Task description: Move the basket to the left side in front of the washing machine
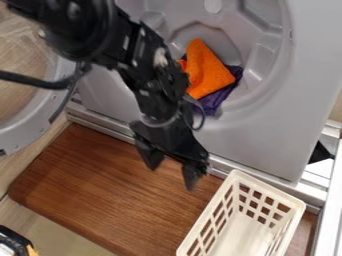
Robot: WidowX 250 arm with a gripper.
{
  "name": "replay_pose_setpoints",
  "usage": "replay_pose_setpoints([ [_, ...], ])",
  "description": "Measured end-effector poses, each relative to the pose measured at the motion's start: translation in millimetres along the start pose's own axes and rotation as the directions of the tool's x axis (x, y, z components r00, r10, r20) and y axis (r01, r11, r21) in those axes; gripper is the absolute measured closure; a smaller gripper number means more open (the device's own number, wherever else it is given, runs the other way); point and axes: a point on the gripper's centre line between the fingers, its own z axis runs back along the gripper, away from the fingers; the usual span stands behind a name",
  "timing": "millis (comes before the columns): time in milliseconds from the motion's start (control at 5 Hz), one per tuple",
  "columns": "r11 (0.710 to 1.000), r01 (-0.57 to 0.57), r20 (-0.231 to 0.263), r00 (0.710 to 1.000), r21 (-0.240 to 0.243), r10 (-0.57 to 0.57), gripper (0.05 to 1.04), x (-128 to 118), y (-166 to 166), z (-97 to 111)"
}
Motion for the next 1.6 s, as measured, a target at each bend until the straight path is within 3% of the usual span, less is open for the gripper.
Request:
replay_pose_setpoints([
  [200,0.996,-0.002,-0.015,1.0,-0.086,0.001,0.084,-5,-11,-25],
  [400,0.994,-0.01,-0.044,0.999,-0.108,0.005,0.083,-6,-15,-44],
  [600,0.989,-0.01,-0.08,0.997,-0.15,-0.002,0.115,-9,-23,-77],
  [800,0.984,-0.001,-0.081,0.997,-0.177,-0.014,0.395,-7,-28,-89],
  [1000,0.984,0.019,-0.082,0.996,-0.175,-0.034,0.705,-6,-32,-89],
  [1200,0.986,0.011,-0.086,0.996,-0.166,-0.026,0.917,-6,-31,-88],
  [1400,0.985,0.016,-0.08,0.996,-0.17,-0.03,0.986,-5,-32,-86],
  [1600,0.986,0.05,-0.073,0.995,-0.158,-0.062,0.988,-3,-33,-78],
])
